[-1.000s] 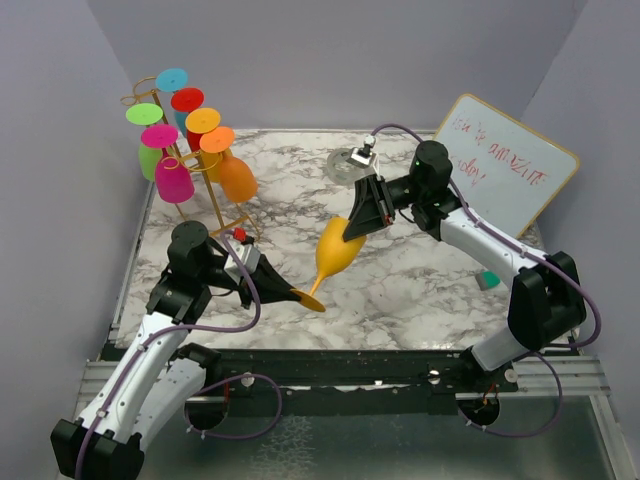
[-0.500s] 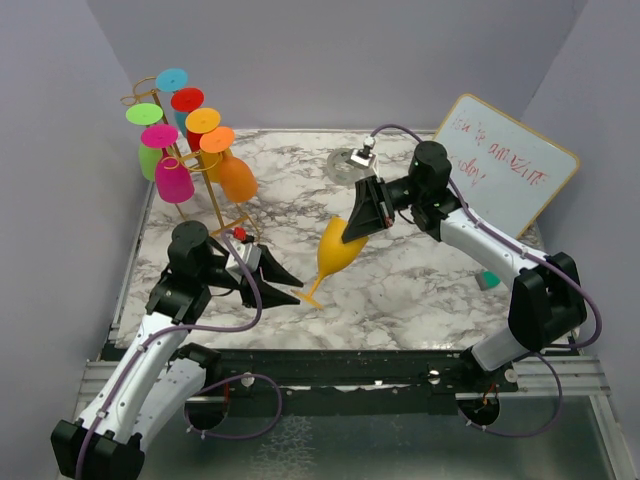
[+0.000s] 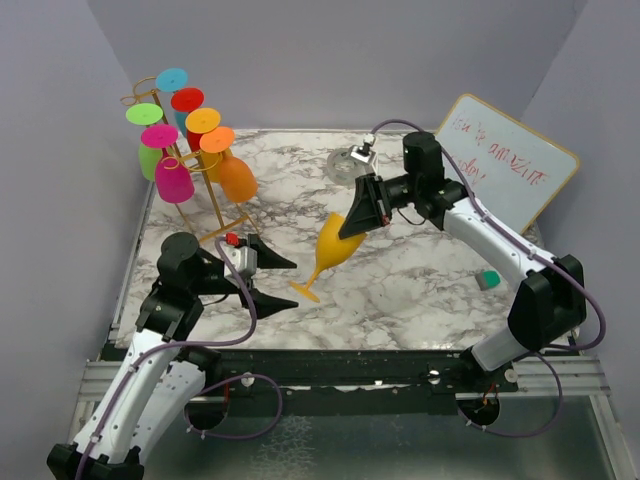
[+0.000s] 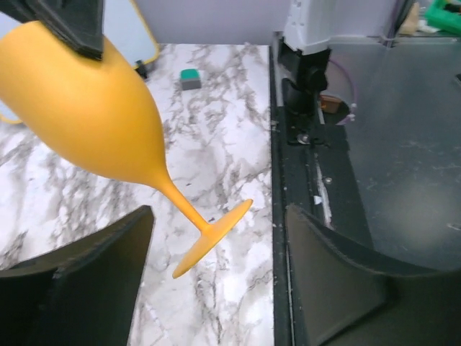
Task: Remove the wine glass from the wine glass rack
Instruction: Place the wine glass at the center of the board.
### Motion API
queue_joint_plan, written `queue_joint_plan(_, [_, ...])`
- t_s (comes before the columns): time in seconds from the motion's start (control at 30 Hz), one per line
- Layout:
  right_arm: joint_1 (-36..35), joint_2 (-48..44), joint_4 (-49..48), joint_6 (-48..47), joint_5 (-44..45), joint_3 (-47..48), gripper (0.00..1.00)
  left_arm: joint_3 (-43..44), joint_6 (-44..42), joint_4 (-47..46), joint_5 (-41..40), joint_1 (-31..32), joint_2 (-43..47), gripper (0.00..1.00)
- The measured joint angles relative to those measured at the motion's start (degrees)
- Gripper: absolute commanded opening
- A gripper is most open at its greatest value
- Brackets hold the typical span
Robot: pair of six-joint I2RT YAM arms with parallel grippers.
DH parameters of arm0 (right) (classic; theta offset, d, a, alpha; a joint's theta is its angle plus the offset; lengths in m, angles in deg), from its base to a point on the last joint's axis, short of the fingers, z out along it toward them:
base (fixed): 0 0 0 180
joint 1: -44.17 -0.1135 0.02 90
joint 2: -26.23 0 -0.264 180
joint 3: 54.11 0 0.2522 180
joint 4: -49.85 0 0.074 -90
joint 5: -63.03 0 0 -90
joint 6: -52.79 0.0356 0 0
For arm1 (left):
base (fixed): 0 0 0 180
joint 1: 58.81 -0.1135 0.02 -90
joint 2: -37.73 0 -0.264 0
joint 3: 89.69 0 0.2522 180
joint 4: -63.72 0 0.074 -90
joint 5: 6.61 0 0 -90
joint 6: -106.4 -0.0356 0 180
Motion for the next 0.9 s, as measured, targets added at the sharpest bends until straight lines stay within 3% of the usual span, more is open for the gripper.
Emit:
queue_joint_plan(0.23, [0.0, 1.7, 13.8, -9.6, 6.1, 2.8, 0.01, 0.0, -0.2, 2.6, -9.0, 0.0, 3.6, 0.98])
queue_joint_plan(0.57, [0.0, 4.9, 29.8, -18.3, 24.7, 9.2, 0.01, 0.8, 2.3, 6.5, -15.4, 0.0, 3.5, 0.99])
queue_joint_plan(0.9, [0.3, 6.4, 35.6, -14.8, 51.6, 15.3, 0.0, 1.3, 6.6, 10.6, -21.7, 0.0, 4.5, 0.99])
